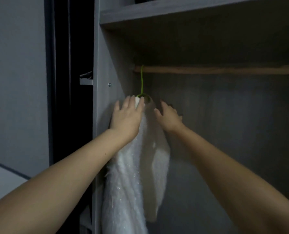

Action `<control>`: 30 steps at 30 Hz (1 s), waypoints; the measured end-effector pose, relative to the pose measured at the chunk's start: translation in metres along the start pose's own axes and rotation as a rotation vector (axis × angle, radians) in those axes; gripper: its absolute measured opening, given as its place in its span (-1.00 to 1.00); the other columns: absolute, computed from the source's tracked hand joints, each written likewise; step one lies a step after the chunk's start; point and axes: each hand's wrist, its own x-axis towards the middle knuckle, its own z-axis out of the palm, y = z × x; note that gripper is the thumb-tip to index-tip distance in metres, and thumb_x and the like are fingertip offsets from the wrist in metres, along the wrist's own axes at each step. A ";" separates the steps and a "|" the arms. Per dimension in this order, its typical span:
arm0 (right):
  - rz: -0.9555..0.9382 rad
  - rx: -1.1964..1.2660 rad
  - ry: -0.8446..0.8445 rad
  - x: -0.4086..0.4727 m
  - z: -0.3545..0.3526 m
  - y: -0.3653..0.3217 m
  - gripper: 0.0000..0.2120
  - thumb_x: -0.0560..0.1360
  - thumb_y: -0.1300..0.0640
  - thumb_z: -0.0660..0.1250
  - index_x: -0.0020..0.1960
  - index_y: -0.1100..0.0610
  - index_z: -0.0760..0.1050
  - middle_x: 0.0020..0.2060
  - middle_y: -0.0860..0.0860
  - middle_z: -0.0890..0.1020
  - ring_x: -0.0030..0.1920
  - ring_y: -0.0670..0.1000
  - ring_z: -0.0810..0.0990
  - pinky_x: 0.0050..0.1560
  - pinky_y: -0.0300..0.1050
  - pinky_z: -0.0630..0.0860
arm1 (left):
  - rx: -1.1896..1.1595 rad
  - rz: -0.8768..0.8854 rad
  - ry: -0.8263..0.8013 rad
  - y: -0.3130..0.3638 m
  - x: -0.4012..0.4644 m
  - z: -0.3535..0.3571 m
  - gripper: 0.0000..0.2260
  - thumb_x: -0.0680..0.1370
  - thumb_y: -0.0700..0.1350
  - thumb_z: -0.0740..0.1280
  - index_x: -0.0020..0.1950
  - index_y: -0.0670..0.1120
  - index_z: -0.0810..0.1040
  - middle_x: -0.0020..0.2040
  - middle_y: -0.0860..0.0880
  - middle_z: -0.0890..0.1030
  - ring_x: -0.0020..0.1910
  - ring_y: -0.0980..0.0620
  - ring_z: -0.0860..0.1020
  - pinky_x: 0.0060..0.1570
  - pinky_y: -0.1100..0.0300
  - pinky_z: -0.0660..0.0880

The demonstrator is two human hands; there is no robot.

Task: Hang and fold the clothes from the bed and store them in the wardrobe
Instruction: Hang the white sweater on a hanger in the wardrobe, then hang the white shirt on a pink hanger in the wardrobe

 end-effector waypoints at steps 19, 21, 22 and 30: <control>0.573 -0.409 -0.229 -0.371 -0.055 0.235 -0.45 0.60 0.04 0.14 0.54 0.02 0.07 0.54 0.03 0.09 0.54 0.05 0.00 0.45 0.30 -0.05 | -0.791 0.505 -0.514 0.283 -0.192 0.114 -0.57 0.58 -0.14 0.20 0.47 -0.10 0.29 0.35 -0.15 0.41 0.29 -0.17 0.40 0.23 0.03 0.38; 0.713 -0.411 -0.229 -0.418 -0.064 0.240 -0.46 0.60 0.04 0.14 0.54 0.01 0.07 0.54 0.04 0.09 0.54 0.06 0.02 0.47 0.25 -0.01 | -0.876 0.618 -0.602 0.314 -0.222 0.116 -0.57 0.58 -0.17 0.20 0.47 -0.12 0.30 0.35 -0.17 0.41 0.30 -0.18 0.39 0.28 0.02 0.35; 0.771 -0.407 -0.215 -0.435 -0.066 0.239 -0.46 0.60 0.04 0.13 0.54 0.01 0.08 0.54 0.04 0.10 0.54 0.07 0.03 0.47 0.22 0.00 | -0.911 0.671 -0.633 0.324 -0.234 0.116 -0.57 0.58 -0.19 0.20 0.46 -0.14 0.30 0.34 -0.18 0.41 0.30 -0.18 0.39 0.29 0.01 0.34; 1.198 -0.491 -0.034 -0.565 -0.063 0.170 -0.48 0.58 0.08 0.17 0.52 0.04 0.15 0.49 0.06 0.23 0.46 0.11 0.22 0.41 0.09 0.25 | -1.043 1.101 -0.672 0.362 -0.323 0.091 -0.60 0.57 -0.11 0.19 0.42 -0.02 0.34 0.35 -0.02 0.42 0.29 -0.07 0.41 0.19 0.04 0.43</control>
